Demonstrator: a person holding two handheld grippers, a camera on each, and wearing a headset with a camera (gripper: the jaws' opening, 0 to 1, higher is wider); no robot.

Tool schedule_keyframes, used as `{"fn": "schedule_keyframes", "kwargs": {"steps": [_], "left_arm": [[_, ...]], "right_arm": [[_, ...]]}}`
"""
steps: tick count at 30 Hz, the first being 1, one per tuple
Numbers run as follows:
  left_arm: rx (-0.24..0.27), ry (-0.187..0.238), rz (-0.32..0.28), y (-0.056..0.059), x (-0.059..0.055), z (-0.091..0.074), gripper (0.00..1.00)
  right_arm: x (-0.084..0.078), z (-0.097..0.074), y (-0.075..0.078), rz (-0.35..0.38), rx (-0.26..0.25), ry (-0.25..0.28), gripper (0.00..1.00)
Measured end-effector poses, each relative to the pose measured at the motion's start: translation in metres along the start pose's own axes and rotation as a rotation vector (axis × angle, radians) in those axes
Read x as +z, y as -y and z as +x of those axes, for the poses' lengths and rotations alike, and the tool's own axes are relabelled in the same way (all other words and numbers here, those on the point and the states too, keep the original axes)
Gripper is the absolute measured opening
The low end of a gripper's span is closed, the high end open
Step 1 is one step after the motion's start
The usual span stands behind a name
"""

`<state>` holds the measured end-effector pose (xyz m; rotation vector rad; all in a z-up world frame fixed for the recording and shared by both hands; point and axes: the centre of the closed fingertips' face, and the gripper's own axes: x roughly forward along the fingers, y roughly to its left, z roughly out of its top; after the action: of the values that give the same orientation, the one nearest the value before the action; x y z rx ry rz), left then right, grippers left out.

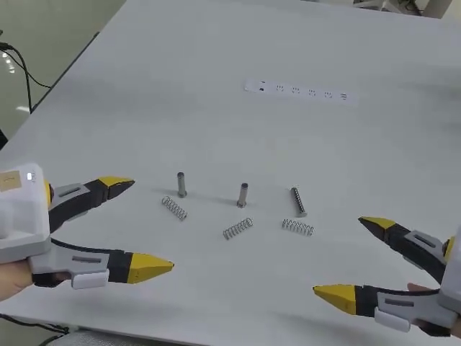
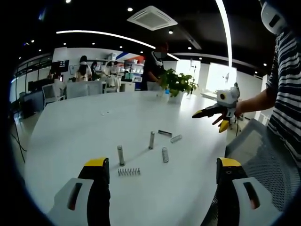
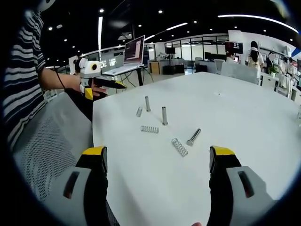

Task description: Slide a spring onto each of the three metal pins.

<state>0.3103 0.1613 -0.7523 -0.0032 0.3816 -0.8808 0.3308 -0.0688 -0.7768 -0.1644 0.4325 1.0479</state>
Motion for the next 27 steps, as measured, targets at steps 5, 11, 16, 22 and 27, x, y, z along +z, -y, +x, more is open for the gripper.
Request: {"fn": "schedule_keyframes", "kwargs": {"steps": [5, 11, 16, 22, 27], "left_arm": [[-0.001, -0.007, -0.002, 0.000, -0.002, -0.001, 0.94], [-0.002, -0.006, -0.011, 0.000, -0.003, 0.000, 0.93], [-0.002, -0.005, -0.015, 0.000, -0.004, 0.000, 0.94], [-0.005, -0.006, -0.019, 0.000, -0.005, 0.000, 0.94], [-0.004, -0.007, -0.023, 0.000, -0.006, 0.000, 0.94]], "right_arm": [[0.013, 0.008, 0.008, -0.012, -0.002, 0.017, 0.91], [0.028, 0.016, 0.012, -0.017, -0.002, 0.032, 0.91], [0.036, 0.022, 0.015, -0.013, -0.001, 0.026, 0.87], [0.047, 0.028, 0.024, -0.004, -0.012, 0.029, 0.84], [0.055, 0.037, 0.037, 0.014, -0.039, 0.012, 0.81]]}}
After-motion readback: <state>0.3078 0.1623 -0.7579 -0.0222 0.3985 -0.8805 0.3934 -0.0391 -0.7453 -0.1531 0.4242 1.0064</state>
